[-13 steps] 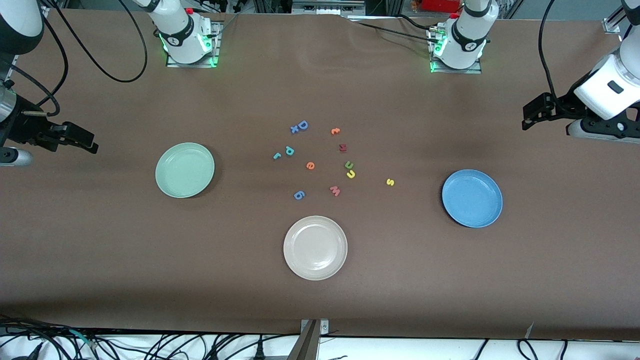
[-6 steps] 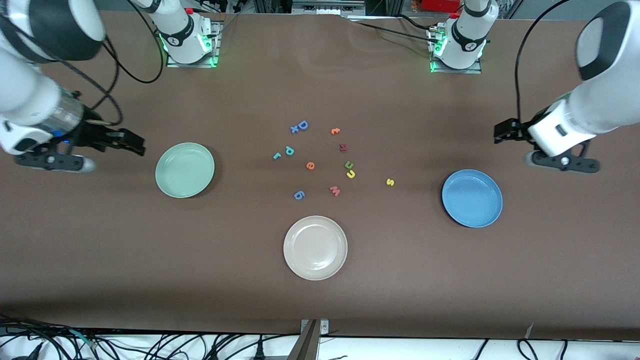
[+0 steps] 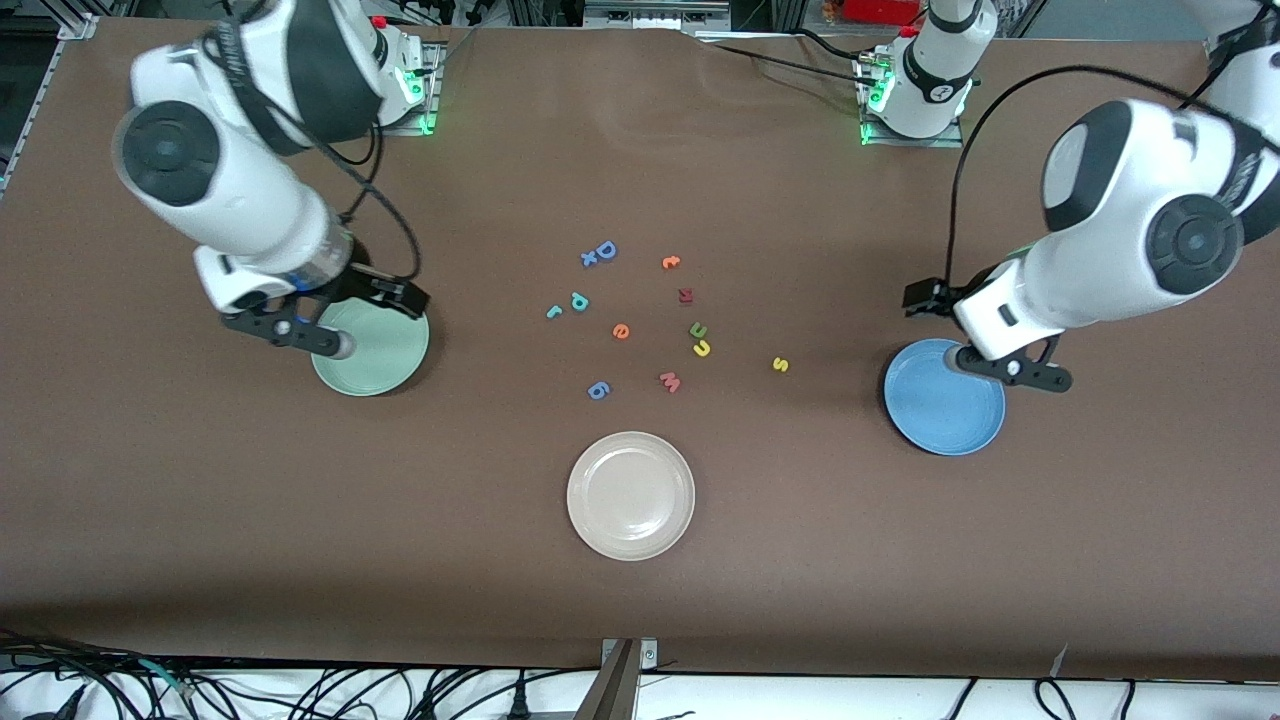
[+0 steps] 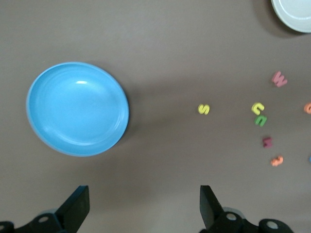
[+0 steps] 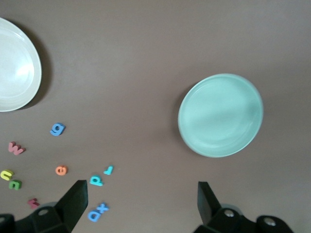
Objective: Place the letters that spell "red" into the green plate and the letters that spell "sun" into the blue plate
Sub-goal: 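Move the left gripper and the right gripper toward the scattered letters, then grasp the yellow s with the left gripper while the right gripper grasps l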
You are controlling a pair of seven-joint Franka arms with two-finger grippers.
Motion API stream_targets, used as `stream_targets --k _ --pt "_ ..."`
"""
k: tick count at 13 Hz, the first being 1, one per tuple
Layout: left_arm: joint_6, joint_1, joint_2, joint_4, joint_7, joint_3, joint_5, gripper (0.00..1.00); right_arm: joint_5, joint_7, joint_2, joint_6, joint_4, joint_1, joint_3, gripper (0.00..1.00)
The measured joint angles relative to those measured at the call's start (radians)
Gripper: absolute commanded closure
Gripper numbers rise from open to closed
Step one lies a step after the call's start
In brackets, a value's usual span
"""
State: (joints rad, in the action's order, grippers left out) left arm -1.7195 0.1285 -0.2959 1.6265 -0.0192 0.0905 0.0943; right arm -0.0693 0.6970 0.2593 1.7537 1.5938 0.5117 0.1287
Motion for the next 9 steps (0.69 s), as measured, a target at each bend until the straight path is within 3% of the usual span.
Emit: stream_targets --k 5,9 --pt "-0.215 0.087 -0.150 0.016 -0.148 0.008 0.000 0.00 -0.060 0.270 0.126 0.142 0.040 0.153 -0.007 0.00" --pt "-0.433 0.149 -0.281 0.086 -0.216 0.011 0.000 0.00 -0.061 0.328 0.173 0.352 0.222 0.194 -0.023 0.01"
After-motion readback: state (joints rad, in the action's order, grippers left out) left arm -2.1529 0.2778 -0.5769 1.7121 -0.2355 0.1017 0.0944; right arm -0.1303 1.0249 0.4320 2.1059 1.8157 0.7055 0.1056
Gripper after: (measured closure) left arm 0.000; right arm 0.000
